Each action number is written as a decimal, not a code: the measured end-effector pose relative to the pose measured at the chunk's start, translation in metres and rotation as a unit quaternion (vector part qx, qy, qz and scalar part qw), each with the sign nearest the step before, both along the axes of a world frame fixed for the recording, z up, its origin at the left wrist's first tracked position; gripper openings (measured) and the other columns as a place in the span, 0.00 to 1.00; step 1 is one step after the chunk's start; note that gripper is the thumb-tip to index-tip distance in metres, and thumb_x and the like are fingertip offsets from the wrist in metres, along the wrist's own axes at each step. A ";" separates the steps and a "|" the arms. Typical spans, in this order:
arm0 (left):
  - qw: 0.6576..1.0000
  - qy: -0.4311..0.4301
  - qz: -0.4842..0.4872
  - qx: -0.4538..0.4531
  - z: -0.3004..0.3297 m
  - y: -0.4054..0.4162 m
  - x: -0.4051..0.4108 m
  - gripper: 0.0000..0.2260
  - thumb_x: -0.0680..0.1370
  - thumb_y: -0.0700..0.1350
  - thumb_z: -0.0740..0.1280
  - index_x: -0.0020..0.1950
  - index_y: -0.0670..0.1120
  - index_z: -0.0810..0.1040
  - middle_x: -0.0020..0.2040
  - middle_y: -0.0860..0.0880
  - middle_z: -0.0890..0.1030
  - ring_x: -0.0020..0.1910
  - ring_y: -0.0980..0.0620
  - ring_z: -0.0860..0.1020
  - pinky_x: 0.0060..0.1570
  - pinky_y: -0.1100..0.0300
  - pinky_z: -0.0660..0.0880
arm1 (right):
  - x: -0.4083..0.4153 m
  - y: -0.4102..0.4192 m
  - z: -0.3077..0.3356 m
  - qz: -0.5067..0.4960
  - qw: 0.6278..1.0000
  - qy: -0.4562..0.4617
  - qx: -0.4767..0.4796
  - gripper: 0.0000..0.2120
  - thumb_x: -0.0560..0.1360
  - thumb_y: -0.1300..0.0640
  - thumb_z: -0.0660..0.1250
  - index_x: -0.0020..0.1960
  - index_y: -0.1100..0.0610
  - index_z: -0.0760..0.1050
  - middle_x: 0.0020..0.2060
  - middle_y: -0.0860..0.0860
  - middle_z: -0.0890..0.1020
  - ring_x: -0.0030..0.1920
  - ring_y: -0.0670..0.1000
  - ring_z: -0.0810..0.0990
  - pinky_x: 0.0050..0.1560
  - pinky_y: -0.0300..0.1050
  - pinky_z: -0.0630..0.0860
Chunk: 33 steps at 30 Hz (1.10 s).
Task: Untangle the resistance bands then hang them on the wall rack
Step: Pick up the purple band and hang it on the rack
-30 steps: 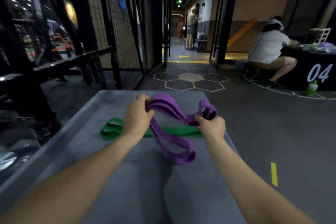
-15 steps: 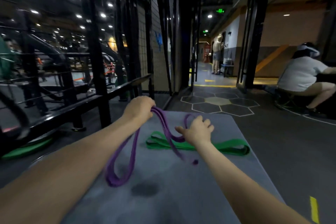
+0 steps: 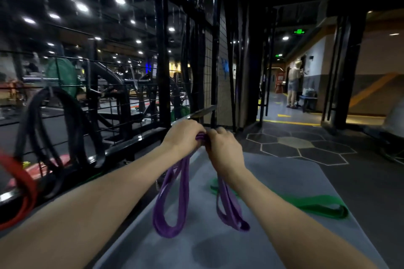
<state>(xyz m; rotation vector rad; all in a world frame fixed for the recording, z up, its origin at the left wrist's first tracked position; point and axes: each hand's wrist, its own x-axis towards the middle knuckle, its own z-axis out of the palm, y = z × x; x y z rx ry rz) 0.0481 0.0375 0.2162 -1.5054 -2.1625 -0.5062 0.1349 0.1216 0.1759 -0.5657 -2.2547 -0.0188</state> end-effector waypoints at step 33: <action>0.963 -0.104 0.223 0.108 0.074 -0.088 -0.113 0.24 0.65 0.55 0.76 0.51 0.46 0.70 0.48 0.48 0.72 0.45 0.48 0.74 0.40 0.56 0.71 | -0.157 -0.040 0.087 0.195 0.973 0.072 0.098 0.14 0.78 0.60 0.60 0.63 0.53 0.71 0.54 0.51 0.76 0.52 0.54 0.73 0.39 0.46 0.68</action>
